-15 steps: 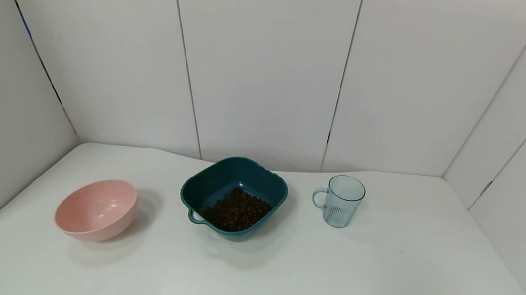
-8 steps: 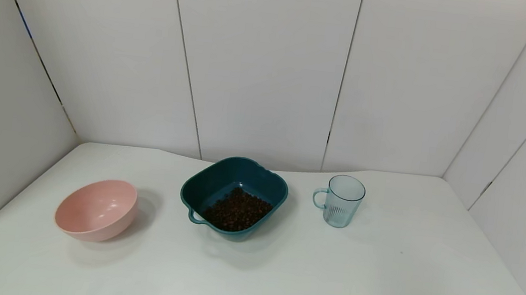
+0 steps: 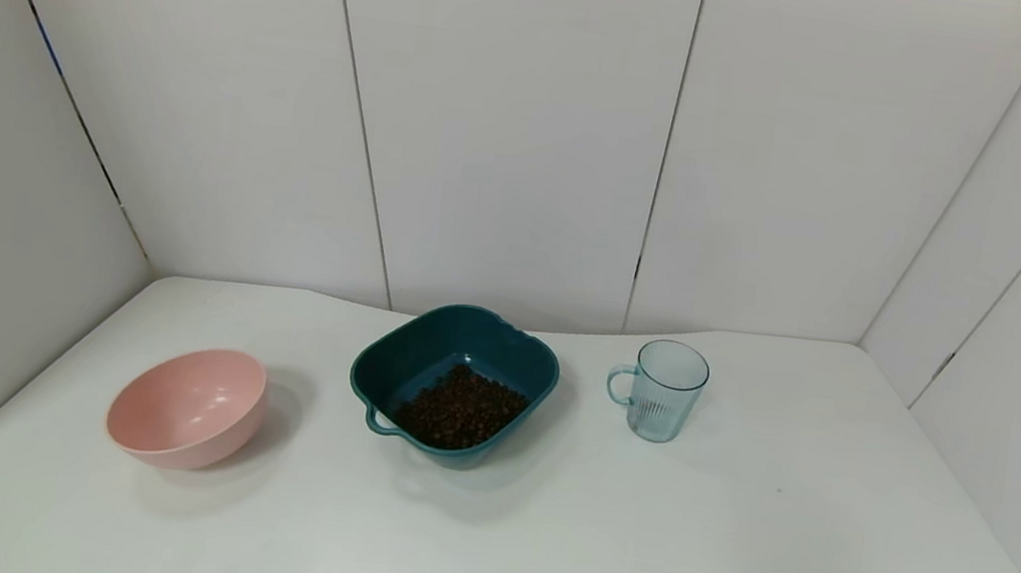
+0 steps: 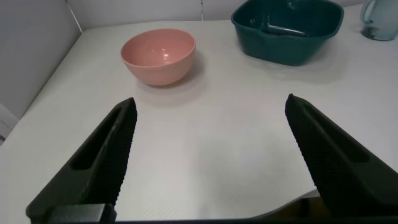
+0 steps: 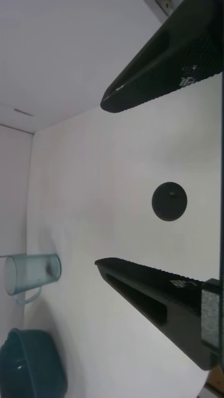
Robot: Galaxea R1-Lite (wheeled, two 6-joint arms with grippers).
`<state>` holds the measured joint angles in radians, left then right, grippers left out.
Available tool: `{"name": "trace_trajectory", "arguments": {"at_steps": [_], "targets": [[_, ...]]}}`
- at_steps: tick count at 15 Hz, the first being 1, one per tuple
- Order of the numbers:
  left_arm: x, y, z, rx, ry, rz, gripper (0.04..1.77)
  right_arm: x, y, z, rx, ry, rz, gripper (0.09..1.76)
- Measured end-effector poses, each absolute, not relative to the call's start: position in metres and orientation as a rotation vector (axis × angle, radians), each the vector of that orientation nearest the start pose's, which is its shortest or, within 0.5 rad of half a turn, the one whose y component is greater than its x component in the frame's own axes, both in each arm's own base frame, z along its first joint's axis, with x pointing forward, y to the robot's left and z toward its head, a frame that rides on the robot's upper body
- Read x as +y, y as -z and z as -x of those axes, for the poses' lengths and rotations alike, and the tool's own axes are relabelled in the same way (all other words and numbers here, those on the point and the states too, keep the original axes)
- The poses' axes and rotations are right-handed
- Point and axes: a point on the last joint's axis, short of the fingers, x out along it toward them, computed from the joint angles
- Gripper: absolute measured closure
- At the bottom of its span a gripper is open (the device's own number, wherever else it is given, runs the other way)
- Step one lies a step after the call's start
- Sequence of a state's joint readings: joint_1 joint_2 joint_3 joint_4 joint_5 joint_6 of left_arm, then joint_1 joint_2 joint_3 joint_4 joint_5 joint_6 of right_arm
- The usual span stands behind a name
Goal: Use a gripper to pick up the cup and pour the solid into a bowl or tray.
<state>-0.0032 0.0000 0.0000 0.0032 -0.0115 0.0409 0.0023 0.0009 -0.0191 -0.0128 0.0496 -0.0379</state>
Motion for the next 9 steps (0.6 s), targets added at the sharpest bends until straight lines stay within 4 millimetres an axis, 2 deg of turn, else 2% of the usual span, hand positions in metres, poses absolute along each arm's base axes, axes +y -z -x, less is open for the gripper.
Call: {"name": "trace_trajectory", "arguments": {"at_steps": [9], "targets": [[-0.0002,-0.0752,0.0228,0.003,0.015,-0.041,0.09,0.0002,-0.0750,0.0228,0.005,-0.017,0.032,0.15]]}}
